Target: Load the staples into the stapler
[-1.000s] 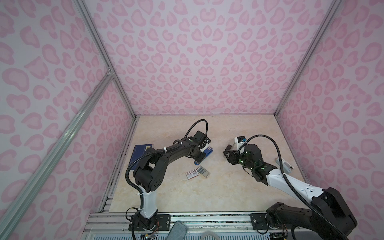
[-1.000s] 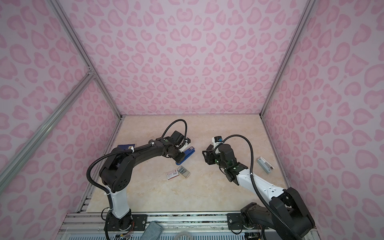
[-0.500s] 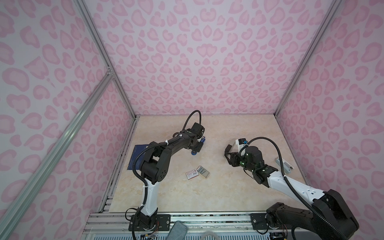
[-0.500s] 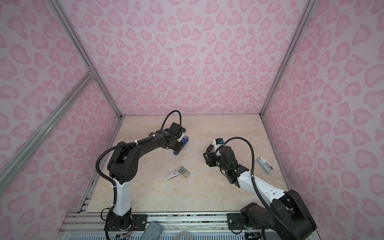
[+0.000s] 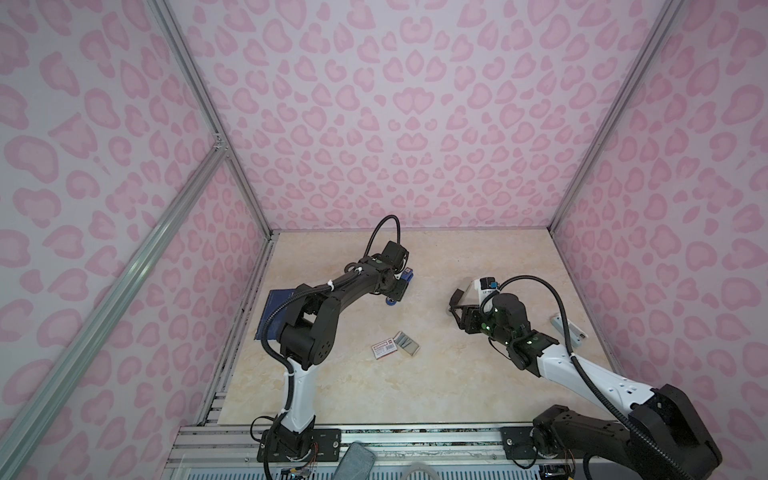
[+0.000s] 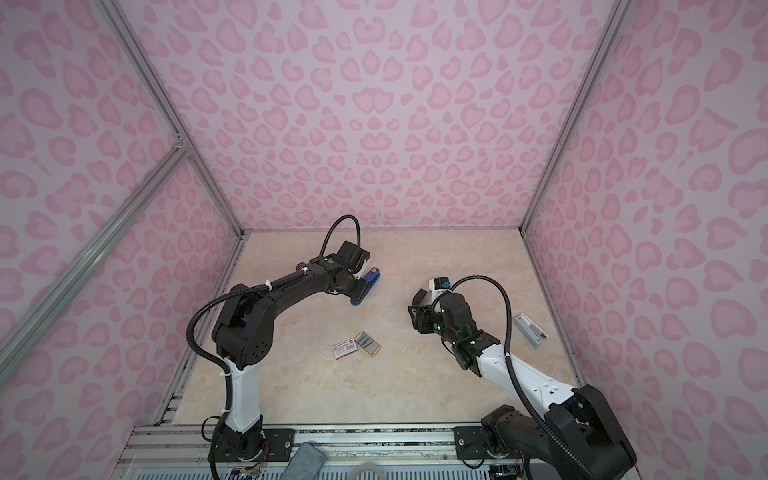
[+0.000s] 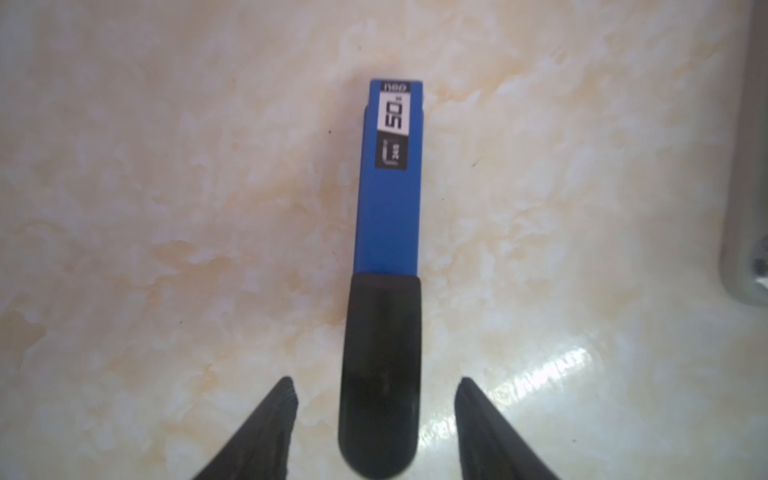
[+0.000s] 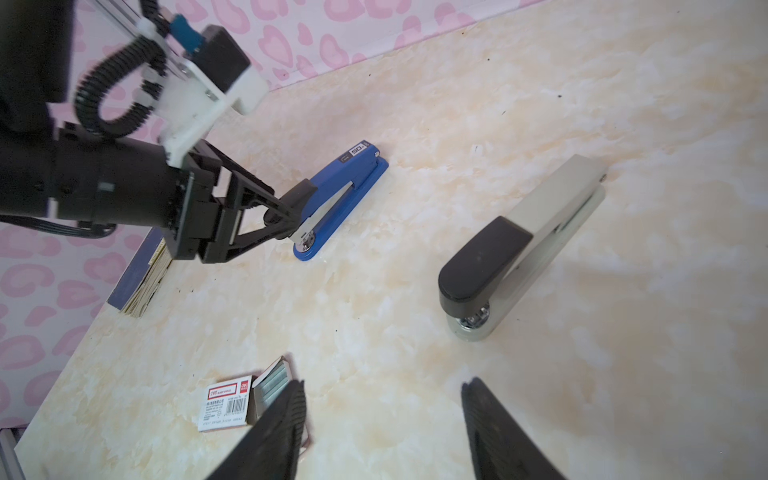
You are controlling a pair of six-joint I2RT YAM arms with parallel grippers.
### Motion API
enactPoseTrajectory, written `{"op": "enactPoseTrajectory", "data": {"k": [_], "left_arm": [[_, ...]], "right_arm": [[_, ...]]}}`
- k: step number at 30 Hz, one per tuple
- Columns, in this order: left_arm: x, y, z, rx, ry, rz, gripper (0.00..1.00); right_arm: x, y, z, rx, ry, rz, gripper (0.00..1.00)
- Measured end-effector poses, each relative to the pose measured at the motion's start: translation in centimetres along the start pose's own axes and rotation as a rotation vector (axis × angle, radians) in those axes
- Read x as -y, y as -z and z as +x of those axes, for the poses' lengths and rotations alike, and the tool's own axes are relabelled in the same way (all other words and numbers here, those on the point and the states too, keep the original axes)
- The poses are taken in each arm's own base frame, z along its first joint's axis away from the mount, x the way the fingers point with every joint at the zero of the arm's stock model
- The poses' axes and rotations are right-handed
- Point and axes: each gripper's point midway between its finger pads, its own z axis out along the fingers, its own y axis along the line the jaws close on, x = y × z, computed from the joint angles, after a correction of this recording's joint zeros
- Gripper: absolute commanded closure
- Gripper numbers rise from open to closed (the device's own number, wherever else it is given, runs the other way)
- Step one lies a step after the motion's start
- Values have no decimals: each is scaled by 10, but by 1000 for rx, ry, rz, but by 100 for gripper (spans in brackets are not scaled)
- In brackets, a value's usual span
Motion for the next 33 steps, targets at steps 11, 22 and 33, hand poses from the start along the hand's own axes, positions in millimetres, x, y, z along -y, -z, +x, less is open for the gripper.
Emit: {"op": "enactPoseTrajectory", "data": {"k": [11,22,33], "left_arm": [[-16,74,11,162,131,-6,3],[-71,128,63,323,353,-155,3],[-168,143,138,410,528,-550,3]], "right_arm": [[19,9,-14,12,11,101,1],[58,31,-47,106,43,326,1],[148,81,-70,329,152,826,1]]}}
